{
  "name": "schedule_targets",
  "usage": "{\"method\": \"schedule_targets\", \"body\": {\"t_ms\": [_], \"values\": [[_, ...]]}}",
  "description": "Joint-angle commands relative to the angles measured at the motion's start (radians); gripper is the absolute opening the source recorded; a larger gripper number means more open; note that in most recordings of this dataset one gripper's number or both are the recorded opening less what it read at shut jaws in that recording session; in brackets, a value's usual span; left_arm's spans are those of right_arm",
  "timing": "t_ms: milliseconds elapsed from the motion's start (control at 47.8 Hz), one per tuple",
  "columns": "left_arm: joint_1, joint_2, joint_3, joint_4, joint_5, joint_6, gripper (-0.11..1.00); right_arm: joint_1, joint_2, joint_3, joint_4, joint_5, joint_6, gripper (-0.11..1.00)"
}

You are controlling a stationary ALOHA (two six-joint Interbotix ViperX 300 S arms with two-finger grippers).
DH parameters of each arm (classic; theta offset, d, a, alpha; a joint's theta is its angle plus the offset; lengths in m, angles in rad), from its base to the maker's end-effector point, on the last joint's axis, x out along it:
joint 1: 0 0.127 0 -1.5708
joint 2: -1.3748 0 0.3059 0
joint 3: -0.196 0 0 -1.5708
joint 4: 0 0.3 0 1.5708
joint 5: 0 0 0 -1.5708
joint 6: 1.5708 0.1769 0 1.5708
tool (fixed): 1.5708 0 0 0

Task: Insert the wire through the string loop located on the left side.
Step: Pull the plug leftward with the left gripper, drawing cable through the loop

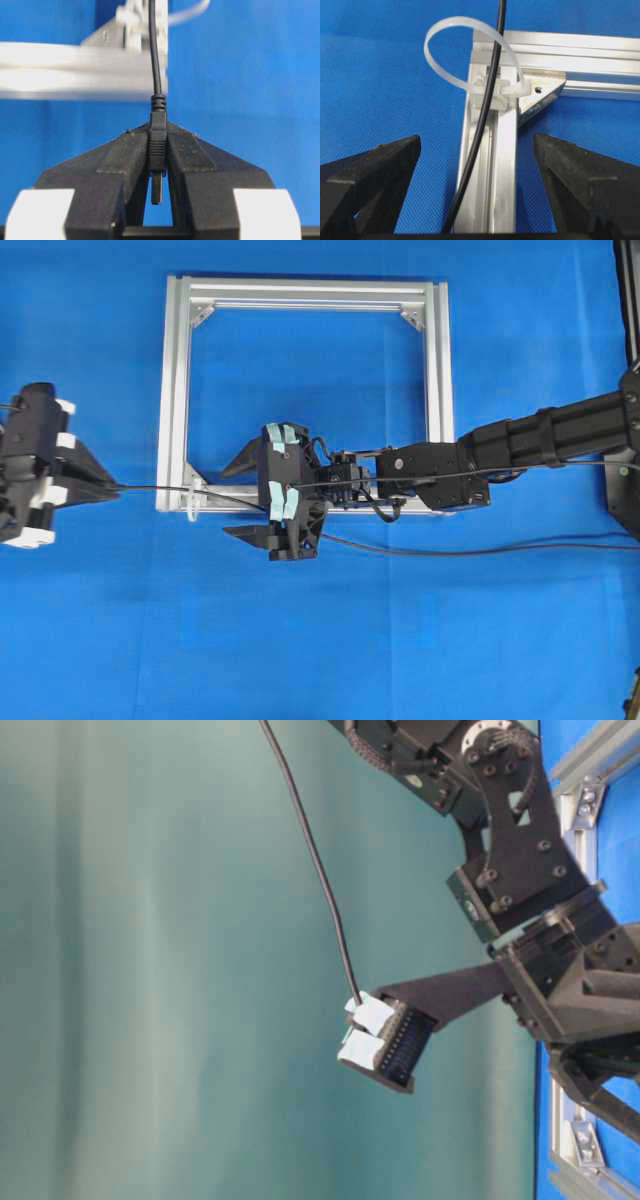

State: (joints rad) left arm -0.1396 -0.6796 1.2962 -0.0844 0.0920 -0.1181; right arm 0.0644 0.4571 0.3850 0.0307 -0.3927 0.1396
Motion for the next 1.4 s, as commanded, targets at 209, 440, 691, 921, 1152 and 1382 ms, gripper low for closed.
{"method": "schedule_targets", "body": {"t_ms": [209,440,691,921,1152,1382], "values": [[-0.003,-0.138,-0.026,0.002,0.173,-0.06,0.06,0.003,-0.04,-0.008,-0.002,-0.006,0.0,0.92],[-0.003,-0.184,-0.064,0.005,0.31,-0.075,0.06,0.003,-0.04,-0.009,-0.002,-0.006,-0.002,0.92],[-0.003,-0.276,-0.075,0.025,0.364,-0.069,0.06,0.003,-0.04,-0.008,-0.003,-0.006,-0.002,0.92],[-0.021,-0.295,-0.072,0.026,0.364,-0.066,0.06,0.003,-0.04,-0.008,-0.002,-0.008,-0.002,0.92],[-0.021,-0.298,-0.067,0.025,0.373,-0.078,0.06,0.003,-0.038,-0.009,-0.003,-0.008,-0.002,0.92],[-0.021,-0.302,-0.067,0.025,0.373,-0.078,0.08,0.003,-0.038,-0.012,-0.003,-0.006,-0.002,0.92]]}}
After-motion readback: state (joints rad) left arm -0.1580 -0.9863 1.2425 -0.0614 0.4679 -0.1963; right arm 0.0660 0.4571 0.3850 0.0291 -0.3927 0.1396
